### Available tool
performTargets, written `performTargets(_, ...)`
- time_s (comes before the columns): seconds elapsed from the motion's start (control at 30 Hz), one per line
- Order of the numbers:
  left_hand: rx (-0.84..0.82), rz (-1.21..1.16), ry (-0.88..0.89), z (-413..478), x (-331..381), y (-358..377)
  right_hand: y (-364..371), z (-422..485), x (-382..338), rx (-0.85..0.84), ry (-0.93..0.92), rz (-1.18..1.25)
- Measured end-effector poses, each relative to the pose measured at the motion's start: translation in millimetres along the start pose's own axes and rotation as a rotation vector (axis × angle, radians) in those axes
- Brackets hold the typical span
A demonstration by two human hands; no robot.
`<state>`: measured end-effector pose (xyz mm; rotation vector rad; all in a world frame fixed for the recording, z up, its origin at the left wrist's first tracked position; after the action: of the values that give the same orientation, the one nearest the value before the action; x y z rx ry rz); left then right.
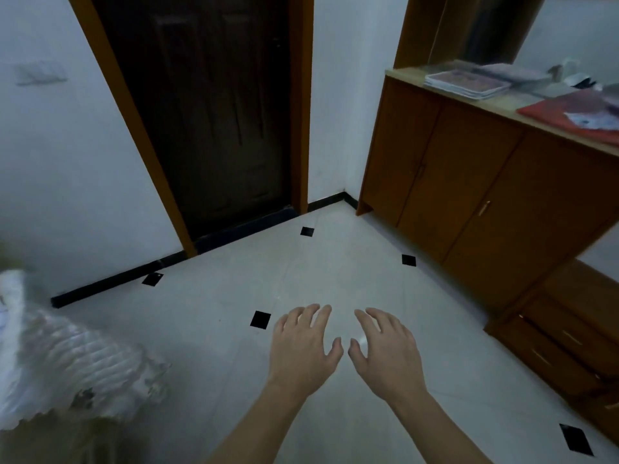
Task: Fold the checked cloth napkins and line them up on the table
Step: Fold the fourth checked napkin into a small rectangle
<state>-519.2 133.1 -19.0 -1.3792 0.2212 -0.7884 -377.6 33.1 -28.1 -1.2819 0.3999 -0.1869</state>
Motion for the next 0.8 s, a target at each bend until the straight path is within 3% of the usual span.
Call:
performTargets(0.47,0.065,0.112,-0.196,222,-95,35,87,277,-21,-0.053,-0.281,0.151)
performTargets(0.8,0.173,0.247,-0.669,331,-188,-3,133,486,-107,-0.146,-0.686,0.265)
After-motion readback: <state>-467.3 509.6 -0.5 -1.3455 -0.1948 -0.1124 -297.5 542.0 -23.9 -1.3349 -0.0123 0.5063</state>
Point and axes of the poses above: each hand's wrist, its own z-axis towards the middle knuckle, its own y-axis out of the palm, x = y × z, the point moved 1 cm from there along z, towards the middle knuckle, and after that the axes turned 7 degrees about -y, right-handed, at the moved point
